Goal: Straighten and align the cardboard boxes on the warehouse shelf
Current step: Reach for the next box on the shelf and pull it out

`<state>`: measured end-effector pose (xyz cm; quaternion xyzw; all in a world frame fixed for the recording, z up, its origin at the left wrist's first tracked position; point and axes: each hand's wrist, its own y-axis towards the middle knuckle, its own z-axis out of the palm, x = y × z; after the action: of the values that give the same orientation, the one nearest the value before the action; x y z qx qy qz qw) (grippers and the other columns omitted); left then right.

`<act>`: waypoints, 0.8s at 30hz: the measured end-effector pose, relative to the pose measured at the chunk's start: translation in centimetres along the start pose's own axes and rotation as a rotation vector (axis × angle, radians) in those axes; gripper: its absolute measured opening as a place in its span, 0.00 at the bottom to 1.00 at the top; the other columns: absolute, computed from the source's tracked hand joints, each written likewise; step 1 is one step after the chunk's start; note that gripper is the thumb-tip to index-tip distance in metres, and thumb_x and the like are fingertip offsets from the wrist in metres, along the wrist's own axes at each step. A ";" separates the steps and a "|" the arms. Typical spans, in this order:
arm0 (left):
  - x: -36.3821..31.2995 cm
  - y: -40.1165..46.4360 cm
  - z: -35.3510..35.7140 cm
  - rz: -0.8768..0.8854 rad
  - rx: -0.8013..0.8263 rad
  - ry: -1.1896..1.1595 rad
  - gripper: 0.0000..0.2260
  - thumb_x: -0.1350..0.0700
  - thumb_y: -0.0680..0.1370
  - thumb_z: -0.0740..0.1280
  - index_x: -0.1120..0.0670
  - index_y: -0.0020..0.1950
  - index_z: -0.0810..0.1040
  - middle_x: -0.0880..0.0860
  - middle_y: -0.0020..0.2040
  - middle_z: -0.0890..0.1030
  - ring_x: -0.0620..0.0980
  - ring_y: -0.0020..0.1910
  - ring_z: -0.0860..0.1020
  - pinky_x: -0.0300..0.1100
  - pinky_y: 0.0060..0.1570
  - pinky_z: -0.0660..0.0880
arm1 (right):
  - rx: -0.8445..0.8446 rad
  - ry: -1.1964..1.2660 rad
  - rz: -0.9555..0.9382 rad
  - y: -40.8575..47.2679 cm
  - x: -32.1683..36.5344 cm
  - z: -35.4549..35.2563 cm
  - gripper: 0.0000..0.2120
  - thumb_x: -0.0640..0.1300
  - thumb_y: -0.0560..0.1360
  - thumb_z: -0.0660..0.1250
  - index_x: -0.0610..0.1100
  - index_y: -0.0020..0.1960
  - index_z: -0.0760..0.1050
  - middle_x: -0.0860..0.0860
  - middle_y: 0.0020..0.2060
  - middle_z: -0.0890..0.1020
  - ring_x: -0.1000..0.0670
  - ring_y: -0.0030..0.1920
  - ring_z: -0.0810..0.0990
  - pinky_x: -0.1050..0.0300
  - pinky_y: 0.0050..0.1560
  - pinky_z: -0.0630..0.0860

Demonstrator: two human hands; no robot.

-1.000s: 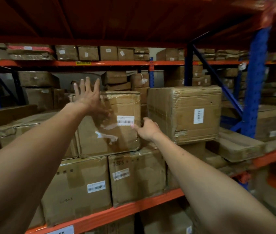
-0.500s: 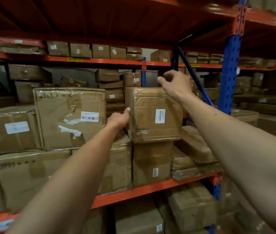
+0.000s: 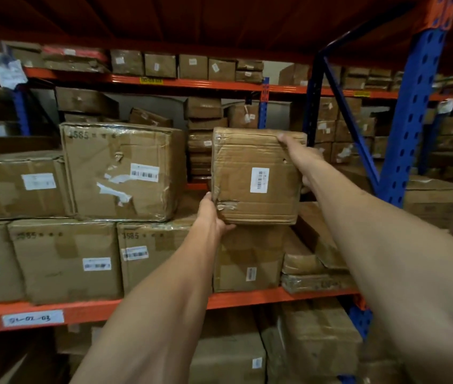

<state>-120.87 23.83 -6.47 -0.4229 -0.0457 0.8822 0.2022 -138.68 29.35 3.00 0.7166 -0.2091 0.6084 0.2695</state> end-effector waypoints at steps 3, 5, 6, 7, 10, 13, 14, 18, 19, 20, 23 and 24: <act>0.2 -1.8 -0.9 0.005 0.005 -0.051 0.22 0.42 0.83 0.59 0.54 0.66 0.80 0.59 0.63 0.82 0.61 0.62 0.78 0.60 0.67 0.67 | -0.032 -0.079 -0.020 -2.1 0.5 -1.3 0.53 0.74 0.65 0.72 0.46 0.81 0.65 0.43 0.74 0.74 0.36 0.71 0.74 0.34 0.68 0.73; 0.3 -3.1 -2.0 0.023 0.009 -0.082 0.22 0.39 0.80 0.60 0.53 0.62 0.81 0.59 0.55 0.84 0.60 0.53 0.79 0.57 0.59 0.72 | 0.004 -0.147 -0.034 -4.1 1.4 -2.1 0.50 0.74 0.69 0.69 0.47 0.81 0.65 0.43 0.75 0.73 0.35 0.72 0.73 0.36 0.64 0.72; 0.5 -3.4 -2.7 0.033 0.004 -0.106 0.25 0.37 0.80 0.59 0.53 0.63 0.81 0.59 0.56 0.84 0.60 0.54 0.80 0.57 0.60 0.73 | 0.034 -0.176 -0.036 -5.2 2.0 -2.2 0.49 0.75 0.70 0.68 0.48 0.82 0.64 0.42 0.76 0.71 0.35 0.72 0.72 0.36 0.62 0.72; 0.9 -3.3 -3.6 0.049 -0.005 -0.158 0.27 0.35 0.79 0.58 0.53 0.65 0.81 0.60 0.58 0.83 0.61 0.57 0.80 0.59 0.62 0.73 | 0.064 -0.192 -0.048 -6.1 2.8 -2.0 0.50 0.76 0.70 0.66 0.49 0.82 0.63 0.42 0.77 0.70 0.34 0.73 0.71 0.36 0.61 0.71; 2.3 -2.8 -5.6 0.088 0.039 -0.356 0.28 0.36 0.78 0.59 0.53 0.67 0.81 0.62 0.62 0.83 0.64 0.62 0.79 0.63 0.61 0.76 | 0.056 -0.209 -0.108 -7.6 5.0 -1.0 0.59 0.79 0.65 0.69 0.48 0.84 0.58 0.42 0.80 0.66 0.34 0.76 0.69 0.36 0.65 0.71; 3.5 -2.6 -6.7 0.080 0.173 -0.507 0.26 0.42 0.77 0.63 0.57 0.68 0.81 0.65 0.65 0.81 0.68 0.65 0.77 0.69 0.67 0.69 | 0.052 -0.487 -0.152 -7.5 6.2 0.5 0.54 0.77 0.68 0.68 0.49 0.84 0.60 0.42 0.80 0.66 0.35 0.76 0.69 0.36 0.71 0.71; 3.7 -2.5 -7.0 0.071 0.220 -0.527 0.27 0.44 0.77 0.64 0.58 0.69 0.80 0.66 0.66 0.80 0.69 0.67 0.76 0.69 0.69 0.67 | 0.024 -0.590 -0.150 -7.3 6.3 0.8 0.51 0.77 0.68 0.66 0.48 0.82 0.65 0.42 0.78 0.70 0.35 0.73 0.72 0.37 0.70 0.72; 3.9 -2.1 -7.8 0.052 0.304 -0.537 0.29 0.40 0.78 0.63 0.59 0.70 0.79 0.68 0.66 0.79 0.70 0.68 0.75 0.68 0.70 0.66 | -0.070 -0.715 -0.163 -5.9 6.6 1.6 0.48 0.75 0.67 0.56 0.45 0.76 0.73 0.41 0.72 0.76 0.35 0.68 0.76 0.37 0.68 0.74; 4.1 -2.0 -7.9 0.059 0.306 -0.552 0.30 0.38 0.77 0.63 0.59 0.70 0.79 0.68 0.66 0.79 0.70 0.68 0.75 0.68 0.70 0.66 | -0.071 -0.719 -0.164 -5.6 6.7 1.7 0.47 0.74 0.68 0.56 0.45 0.76 0.73 0.41 0.72 0.76 0.35 0.67 0.76 0.37 0.67 0.74; 4.4 -2.0 -7.8 0.070 0.303 -0.579 0.32 0.35 0.77 0.64 0.58 0.69 0.79 0.68 0.66 0.79 0.70 0.68 0.75 0.68 0.70 0.66 | -0.068 -0.712 -0.161 -5.3 6.7 1.8 0.46 0.73 0.68 0.57 0.45 0.76 0.73 0.41 0.71 0.76 0.35 0.66 0.77 0.38 0.67 0.74; 4.1 -1.7 -6.7 0.103 0.282 -0.598 0.30 0.37 0.77 0.65 0.58 0.69 0.79 0.68 0.66 0.79 0.70 0.67 0.75 0.67 0.70 0.67 | -0.086 -0.662 -0.140 -4.8 6.2 1.3 0.46 0.73 0.67 0.62 0.47 0.77 0.71 0.41 0.72 0.75 0.35 0.66 0.77 0.37 0.66 0.75; 3.5 -1.7 -6.3 0.124 0.280 -0.579 0.28 0.40 0.78 0.65 0.59 0.70 0.79 0.68 0.67 0.79 0.69 0.68 0.75 0.67 0.70 0.67 | -0.102 -0.636 -0.138 -4.7 6.0 0.8 0.47 0.73 0.67 0.63 0.47 0.77 0.70 0.41 0.72 0.75 0.35 0.66 0.77 0.38 0.66 0.75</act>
<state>-117.52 26.25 -12.60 -0.1245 0.0464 0.9741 0.1827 -134.12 32.61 8.20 0.8689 -0.2640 0.3230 0.2665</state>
